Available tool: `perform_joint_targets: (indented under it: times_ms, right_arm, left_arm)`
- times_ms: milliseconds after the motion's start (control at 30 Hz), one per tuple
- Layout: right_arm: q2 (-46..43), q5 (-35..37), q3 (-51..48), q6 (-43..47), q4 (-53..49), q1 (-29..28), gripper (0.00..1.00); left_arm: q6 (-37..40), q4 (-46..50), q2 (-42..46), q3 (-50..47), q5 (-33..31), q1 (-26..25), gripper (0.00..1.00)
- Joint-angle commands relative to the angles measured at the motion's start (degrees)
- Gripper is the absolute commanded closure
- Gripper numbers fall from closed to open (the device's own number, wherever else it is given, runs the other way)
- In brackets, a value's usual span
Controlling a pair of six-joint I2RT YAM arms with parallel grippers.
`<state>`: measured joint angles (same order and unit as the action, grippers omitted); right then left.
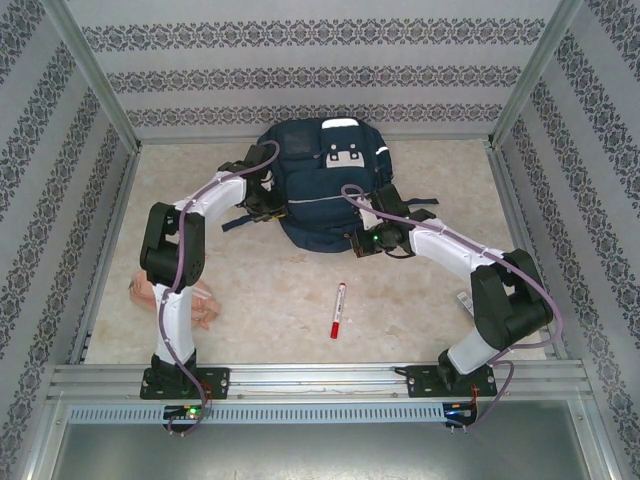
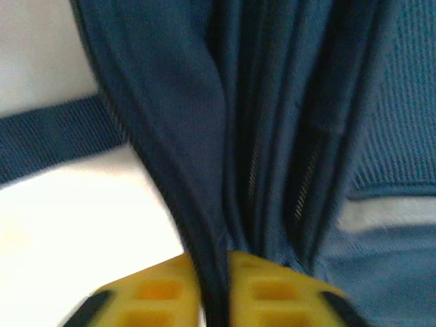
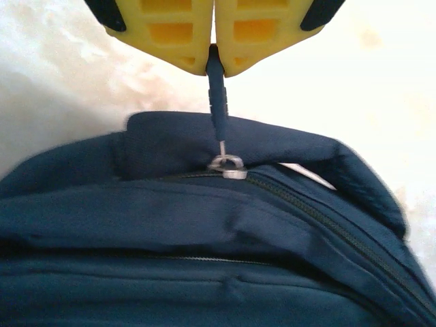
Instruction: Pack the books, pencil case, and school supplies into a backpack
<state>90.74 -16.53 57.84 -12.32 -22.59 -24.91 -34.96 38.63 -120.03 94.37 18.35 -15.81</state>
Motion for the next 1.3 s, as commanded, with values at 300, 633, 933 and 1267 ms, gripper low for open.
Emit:
perform_joint_targets:
  times_ms: [300,633,933,1267]
  right_arm:
    - [5.5,-14.1,8.1,-6.6,13.0,-11.6,1.00]
    - [11.5,-13.6,15.0,-5.7,12.0,-17.7,1.00]
    - [10.7,-10.6,14.7,-3.4,8.9,-19.3,1.00]
    - [5.1,3.7,8.8,9.5,-5.6,-14.5,1.00]
  left_arm:
    - [-2.9,0.5,12.1,-9.1,-1.2,1.8,0.30]
    - [-24.3,-11.1,26.4,-29.2,-1.6,-0.8,0.18]
    - [-28.8,-12.4,21.5,-29.8,-6.4,-4.2,0.43]
    - [-18.2,-4.8,23.0,-25.8,-10.8,-3.6,1.00]
